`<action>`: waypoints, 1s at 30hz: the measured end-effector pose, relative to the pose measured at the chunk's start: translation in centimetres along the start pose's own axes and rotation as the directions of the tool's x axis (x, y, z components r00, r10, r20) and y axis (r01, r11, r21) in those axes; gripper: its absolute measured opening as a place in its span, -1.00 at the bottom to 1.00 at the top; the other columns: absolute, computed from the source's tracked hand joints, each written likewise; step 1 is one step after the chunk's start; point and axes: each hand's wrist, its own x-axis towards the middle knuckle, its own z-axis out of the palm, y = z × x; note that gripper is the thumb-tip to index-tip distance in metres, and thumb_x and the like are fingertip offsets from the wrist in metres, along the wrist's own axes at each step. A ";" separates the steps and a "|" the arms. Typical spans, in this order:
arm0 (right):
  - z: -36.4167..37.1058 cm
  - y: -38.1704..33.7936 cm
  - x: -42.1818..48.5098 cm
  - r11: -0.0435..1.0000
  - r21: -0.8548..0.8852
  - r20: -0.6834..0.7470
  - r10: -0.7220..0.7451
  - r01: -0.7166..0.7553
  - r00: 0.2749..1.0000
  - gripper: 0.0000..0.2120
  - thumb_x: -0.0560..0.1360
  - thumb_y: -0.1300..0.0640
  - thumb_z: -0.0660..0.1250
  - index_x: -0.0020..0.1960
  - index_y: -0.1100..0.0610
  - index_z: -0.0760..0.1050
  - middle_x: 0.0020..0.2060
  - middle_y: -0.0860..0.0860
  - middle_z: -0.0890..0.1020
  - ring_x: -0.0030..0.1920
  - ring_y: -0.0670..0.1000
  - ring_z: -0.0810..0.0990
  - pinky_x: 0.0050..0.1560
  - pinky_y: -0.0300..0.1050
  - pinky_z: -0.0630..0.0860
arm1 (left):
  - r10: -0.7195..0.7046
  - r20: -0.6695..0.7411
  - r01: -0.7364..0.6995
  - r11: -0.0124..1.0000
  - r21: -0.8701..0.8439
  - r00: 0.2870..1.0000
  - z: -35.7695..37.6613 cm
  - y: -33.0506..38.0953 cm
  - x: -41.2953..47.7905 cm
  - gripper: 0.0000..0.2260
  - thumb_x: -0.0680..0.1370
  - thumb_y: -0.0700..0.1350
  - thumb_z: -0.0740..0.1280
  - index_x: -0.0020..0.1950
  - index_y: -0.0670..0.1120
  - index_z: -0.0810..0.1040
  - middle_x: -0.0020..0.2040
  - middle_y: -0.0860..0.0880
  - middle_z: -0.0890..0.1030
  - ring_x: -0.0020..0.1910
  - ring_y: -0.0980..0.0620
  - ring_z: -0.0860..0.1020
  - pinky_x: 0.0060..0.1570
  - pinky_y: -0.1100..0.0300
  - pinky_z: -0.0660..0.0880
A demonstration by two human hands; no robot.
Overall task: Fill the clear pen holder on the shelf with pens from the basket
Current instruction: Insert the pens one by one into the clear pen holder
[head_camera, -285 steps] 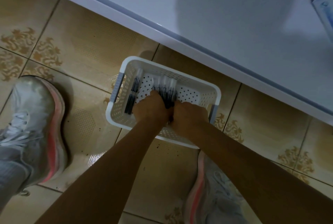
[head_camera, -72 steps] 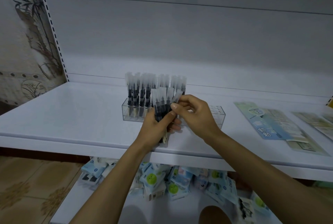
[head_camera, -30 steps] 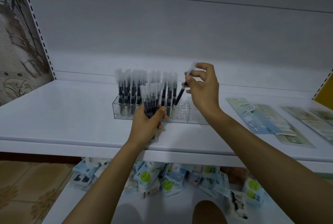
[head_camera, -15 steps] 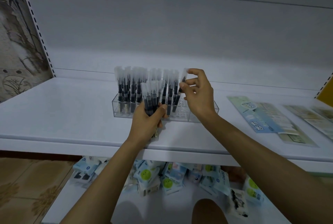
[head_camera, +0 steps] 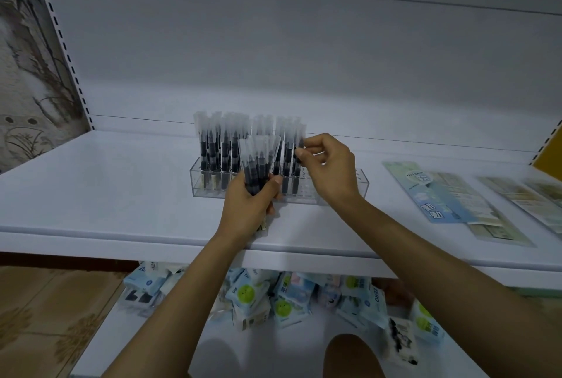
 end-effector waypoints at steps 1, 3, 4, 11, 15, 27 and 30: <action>-0.1 0.2 0.0 1.000 -0.004 0.003 0.002 -0.002 1.000 -0.89 0.49 0.12 0.40 -0.01 0.10 0.54 -0.23 -0.13 0.57 -0.26 -0.20 0.55 -0.16 -0.27 0.53 | 0.000 0.002 0.000 1.000 -0.001 1.000 0.0 0.0 0.0 -0.83 0.56 -0.15 0.34 -0.07 -0.27 0.53 -0.36 -0.01 0.58 -0.49 0.15 0.47 -0.46 0.32 0.43; 0.0 0.5 -0.2 1.000 -0.007 0.010 -0.004 0.004 1.000 -0.88 0.47 0.13 0.42 -0.02 0.11 0.56 -0.25 -0.10 0.58 -0.27 -0.19 0.55 -0.20 -0.35 0.51 | 0.000 0.004 0.000 1.000 -0.001 1.000 0.0 -0.1 0.0 -0.84 0.56 -0.15 0.34 -0.08 -0.26 0.53 -0.37 0.02 0.58 -0.50 0.15 0.47 -0.46 0.32 0.42; 0.0 0.7 -0.3 1.000 -0.007 0.007 -0.008 0.008 1.000 -0.89 0.46 0.14 0.42 -0.03 0.12 0.57 -0.26 -0.09 0.59 -0.27 -0.20 0.55 -0.21 -0.39 0.50 | -0.002 0.007 0.002 1.000 -0.002 1.000 0.0 -0.1 0.0 -0.84 0.56 -0.15 0.34 -0.08 -0.25 0.53 -0.38 0.02 0.58 -0.50 0.14 0.47 -0.46 0.32 0.42; 0.1 1.1 -0.9 0.999 0.032 -0.004 0.009 -0.009 1.000 -0.89 0.44 0.16 0.45 -0.05 0.12 0.57 -0.29 -0.09 0.59 -0.28 -0.21 0.55 -0.22 -0.43 0.48 | -0.017 0.025 0.017 1.000 -0.015 1.000 0.0 0.1 0.0 -0.80 0.56 -0.10 0.34 -0.09 -0.26 0.54 -0.35 -0.02 0.61 -0.49 0.11 0.49 -0.44 0.28 0.45; -0.7 0.1 -2.9 0.984 0.149 -0.171 -0.075 0.101 0.983 -0.86 0.47 0.16 0.42 0.00 0.16 0.53 -0.30 -0.07 0.57 -0.25 -0.18 0.54 -0.22 -0.41 0.45 | -0.024 0.037 0.024 1.000 -0.020 0.999 -0.1 0.3 -0.3 -0.79 0.56 -0.08 0.33 -0.13 -0.22 0.53 -0.37 0.01 0.60 -0.49 0.09 0.47 -0.46 0.27 0.44; -0.1 -2.4 -5.5 0.860 0.417 0.267 0.194 -0.294 0.944 -0.96 0.44 0.21 0.43 -0.11 0.13 0.63 -0.31 -0.03 0.66 -0.32 -0.17 0.62 -0.36 -0.33 0.49 | 0.024 0.154 -0.018 0.999 -0.039 0.988 -0.4 1.0 -0.7 -0.87 0.57 -0.12 0.32 -0.17 -0.08 0.57 -0.38 0.03 0.59 -0.47 0.10 0.48 -0.45 0.29 0.42; -0.5 -2.8 -5.0 0.819 0.465 0.265 0.233 -0.336 0.936 -0.88 0.44 0.24 0.43 -0.02 0.20 0.59 -0.30 0.01 0.64 -0.37 -0.20 0.61 -0.38 -0.38 0.47 | 0.027 0.163 -0.022 0.999 -0.029 0.986 -0.4 0.9 -0.6 -0.92 0.56 -0.14 0.33 -0.12 -0.08 0.59 -0.36 0.02 0.61 -0.46 0.09 0.49 -0.44 0.29 0.42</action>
